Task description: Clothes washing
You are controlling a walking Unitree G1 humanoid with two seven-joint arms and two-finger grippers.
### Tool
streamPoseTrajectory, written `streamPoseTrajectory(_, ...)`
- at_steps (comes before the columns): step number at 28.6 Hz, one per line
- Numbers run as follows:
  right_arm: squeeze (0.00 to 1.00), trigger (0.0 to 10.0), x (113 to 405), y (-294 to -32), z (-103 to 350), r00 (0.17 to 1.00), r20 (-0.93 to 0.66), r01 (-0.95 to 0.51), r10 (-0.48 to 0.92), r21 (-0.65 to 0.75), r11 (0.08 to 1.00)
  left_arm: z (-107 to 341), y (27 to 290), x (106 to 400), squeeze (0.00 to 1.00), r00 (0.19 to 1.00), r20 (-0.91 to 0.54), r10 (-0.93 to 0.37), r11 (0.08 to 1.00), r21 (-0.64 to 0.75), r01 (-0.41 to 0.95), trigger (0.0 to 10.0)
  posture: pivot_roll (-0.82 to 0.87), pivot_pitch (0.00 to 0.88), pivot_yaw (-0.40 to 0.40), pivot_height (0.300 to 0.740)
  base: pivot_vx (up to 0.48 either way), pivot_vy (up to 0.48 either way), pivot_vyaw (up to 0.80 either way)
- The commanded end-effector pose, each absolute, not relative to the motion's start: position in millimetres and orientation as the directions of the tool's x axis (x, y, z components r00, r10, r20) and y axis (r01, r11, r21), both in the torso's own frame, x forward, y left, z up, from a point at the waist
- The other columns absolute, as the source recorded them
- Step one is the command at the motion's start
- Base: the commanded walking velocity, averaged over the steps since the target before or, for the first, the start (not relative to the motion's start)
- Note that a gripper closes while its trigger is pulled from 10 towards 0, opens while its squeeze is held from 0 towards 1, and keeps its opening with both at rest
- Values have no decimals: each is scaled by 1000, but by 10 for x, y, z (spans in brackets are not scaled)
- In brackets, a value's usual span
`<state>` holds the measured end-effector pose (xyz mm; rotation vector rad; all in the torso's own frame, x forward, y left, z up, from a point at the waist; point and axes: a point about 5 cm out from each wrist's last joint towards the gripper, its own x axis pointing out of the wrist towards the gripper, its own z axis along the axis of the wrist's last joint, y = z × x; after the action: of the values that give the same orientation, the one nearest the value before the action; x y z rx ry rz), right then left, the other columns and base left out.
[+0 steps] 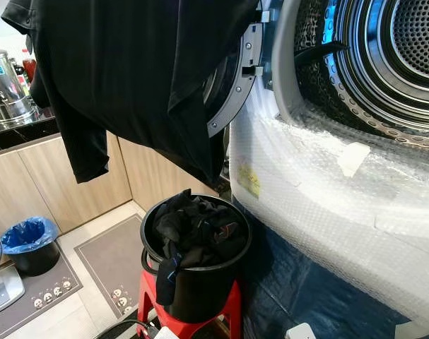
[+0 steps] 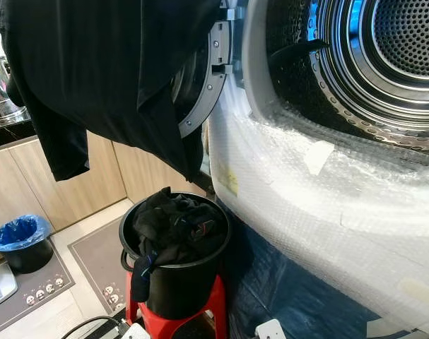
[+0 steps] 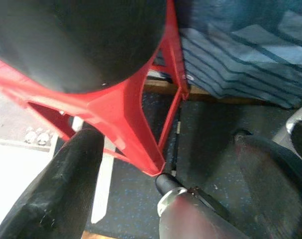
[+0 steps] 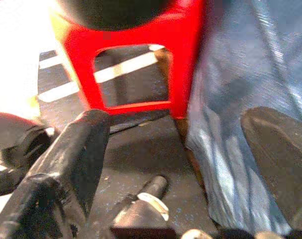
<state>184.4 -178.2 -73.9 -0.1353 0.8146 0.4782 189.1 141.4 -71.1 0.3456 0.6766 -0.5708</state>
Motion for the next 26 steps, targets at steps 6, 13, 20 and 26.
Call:
streamPoseTrajectory(6,0,10000,1821,-1735,-698,459,-721,-655,520,121,746,-618,1415,1940,0,581,-628,-517,691,94,717,10000,-21,0,2,740,0,0,0)
streamPoseTrajectory(13,0,10000,1894,-1831,-593,383,-700,-735,603,164,658,-460,1341,2062,0,481,-576,-661,549,66,833,10000,-15,0,-5,740,0,0,0)
streamPoseTrajectory(20,0,10000,2014,-1927,-452,342,-655,-763,674,224,606,-196,1214,2199,0,383,-514,-767,383,113,917,10000,-13,0,-2,740,0,0,0)
streamPoseTrajectory(26,0,10000,2064,-1953,-385,304,-648,-793,699,235,563,64,1109,2258,0,319,-511,-798,260,185,948,10000,-11,0,-1,740,0,0,0)
